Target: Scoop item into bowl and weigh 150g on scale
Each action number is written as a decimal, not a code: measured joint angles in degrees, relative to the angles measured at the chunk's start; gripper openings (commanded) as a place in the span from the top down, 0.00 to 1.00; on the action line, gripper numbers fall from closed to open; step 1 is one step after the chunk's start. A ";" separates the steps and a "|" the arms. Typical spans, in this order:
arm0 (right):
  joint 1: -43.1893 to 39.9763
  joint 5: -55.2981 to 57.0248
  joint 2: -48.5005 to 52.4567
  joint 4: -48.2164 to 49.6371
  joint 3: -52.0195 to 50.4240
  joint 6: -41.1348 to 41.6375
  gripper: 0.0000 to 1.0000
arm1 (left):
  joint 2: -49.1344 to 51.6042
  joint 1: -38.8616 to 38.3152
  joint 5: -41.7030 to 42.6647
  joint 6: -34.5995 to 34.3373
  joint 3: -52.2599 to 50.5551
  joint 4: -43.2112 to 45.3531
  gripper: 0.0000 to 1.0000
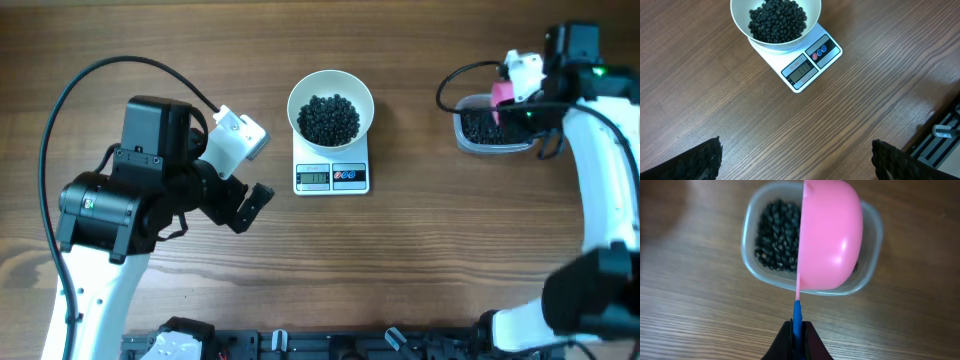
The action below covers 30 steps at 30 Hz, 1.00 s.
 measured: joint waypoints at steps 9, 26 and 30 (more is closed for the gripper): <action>0.02 4.42 11.98 1.46 0.00 -1.81 0.96 | 0.00 0.00 0.02 0.00 0.00 0.00 0.00; -2.29 -10.58 12.26 -0.94 0.00 -8.92 0.96 | 0.00 0.00 0.00 0.02 0.00 0.02 0.00; -6.25 -17.16 12.35 -1.33 0.00 -8.68 0.96 | 0.00 0.00 0.00 0.00 0.00 0.02 0.00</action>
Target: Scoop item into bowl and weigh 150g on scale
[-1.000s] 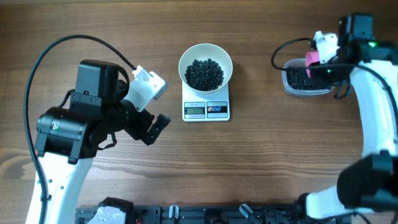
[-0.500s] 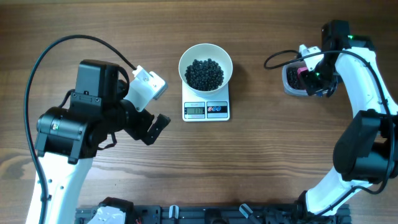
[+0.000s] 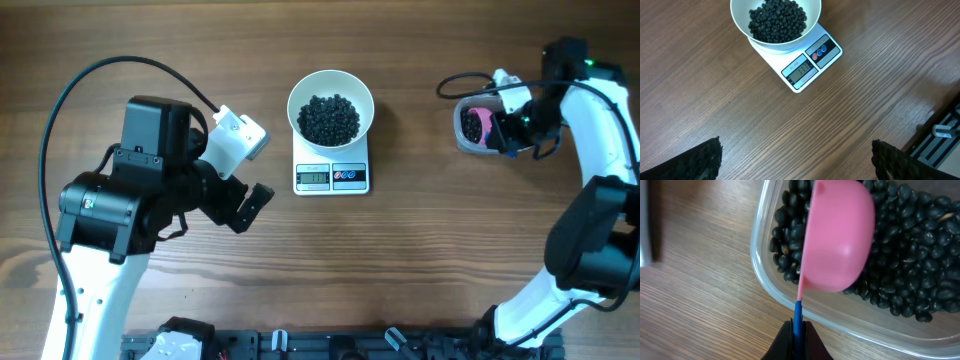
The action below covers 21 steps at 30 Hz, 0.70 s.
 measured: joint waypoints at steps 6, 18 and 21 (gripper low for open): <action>-6.03 -9.42 0.35 -0.44 0.00 0.48 0.96 | 0.00 0.00 0.00 0.02 0.00 -0.02 0.00; -14.99 -21.35 0.46 -0.22 -4.61 2.34 0.96 | 0.00 0.00 0.00 0.00 0.00 -0.02 0.00; -16.68 -24.92 0.46 -0.42 -4.63 2.32 0.96 | 0.00 0.00 0.00 0.00 0.00 -0.02 0.00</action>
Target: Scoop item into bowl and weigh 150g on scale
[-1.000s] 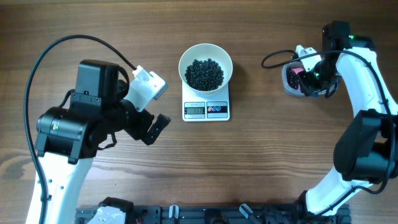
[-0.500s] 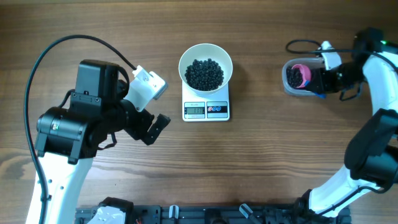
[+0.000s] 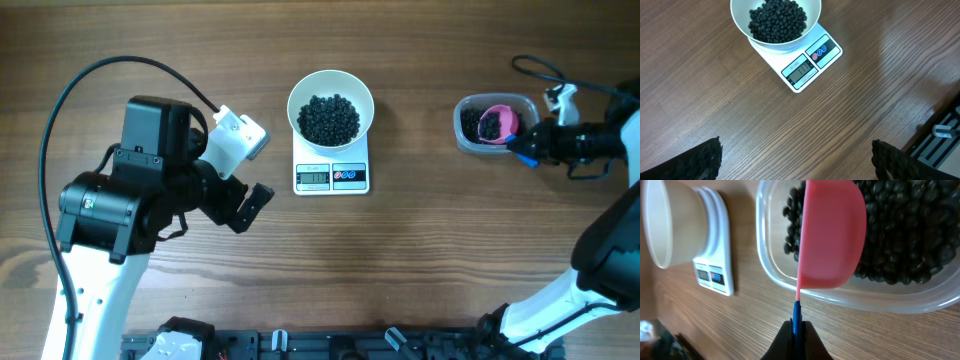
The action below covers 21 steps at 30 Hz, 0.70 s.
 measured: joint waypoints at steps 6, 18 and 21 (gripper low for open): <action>-3.02 -8.09 0.02 -0.63 0.00 0.00 0.96 | 0.00 0.00 0.00 0.02 0.00 0.00 0.00; 6.47 -20.06 -0.02 -2.89 0.00 1.79 0.96 | 0.00 0.00 0.00 0.00 0.00 0.00 0.00; 13.60 -21.16 -0.20 2.14 0.00 6.19 0.96 | 0.00 0.00 0.00 0.02 0.00 0.00 0.00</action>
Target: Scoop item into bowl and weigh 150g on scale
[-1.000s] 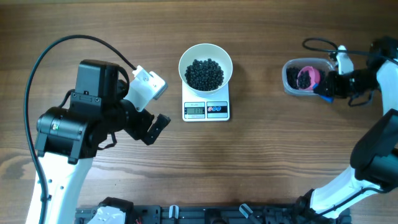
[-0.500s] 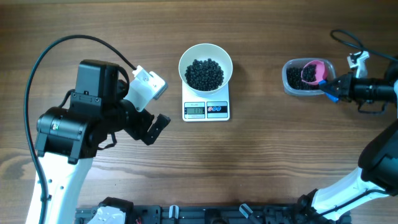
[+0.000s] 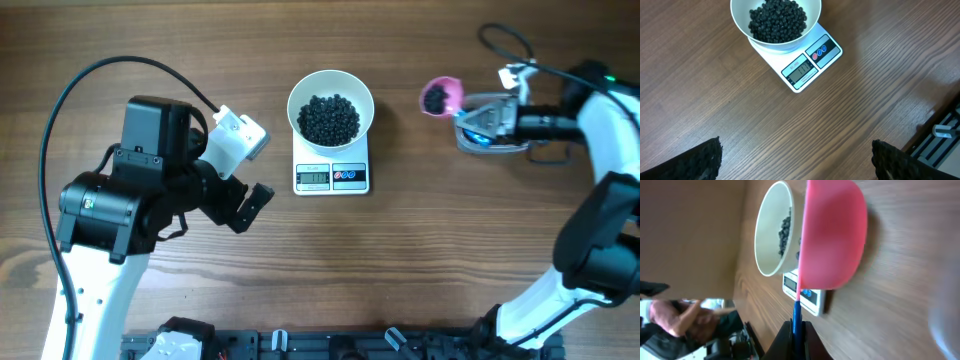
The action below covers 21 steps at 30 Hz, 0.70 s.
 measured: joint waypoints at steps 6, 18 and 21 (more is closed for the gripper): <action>12.81 -0.57 -0.04 12.26 0.26 8.68 0.96 | 0.00 0.00 0.02 -0.02 0.00 -0.02 0.00; 29.18 16.28 -0.22 29.55 2.62 13.66 0.95 | 0.00 0.00 0.00 0.00 0.00 0.00 0.00; 32.98 26.38 -0.22 29.64 2.62 11.80 0.96 | 0.00 0.00 0.00 0.00 0.00 0.00 0.00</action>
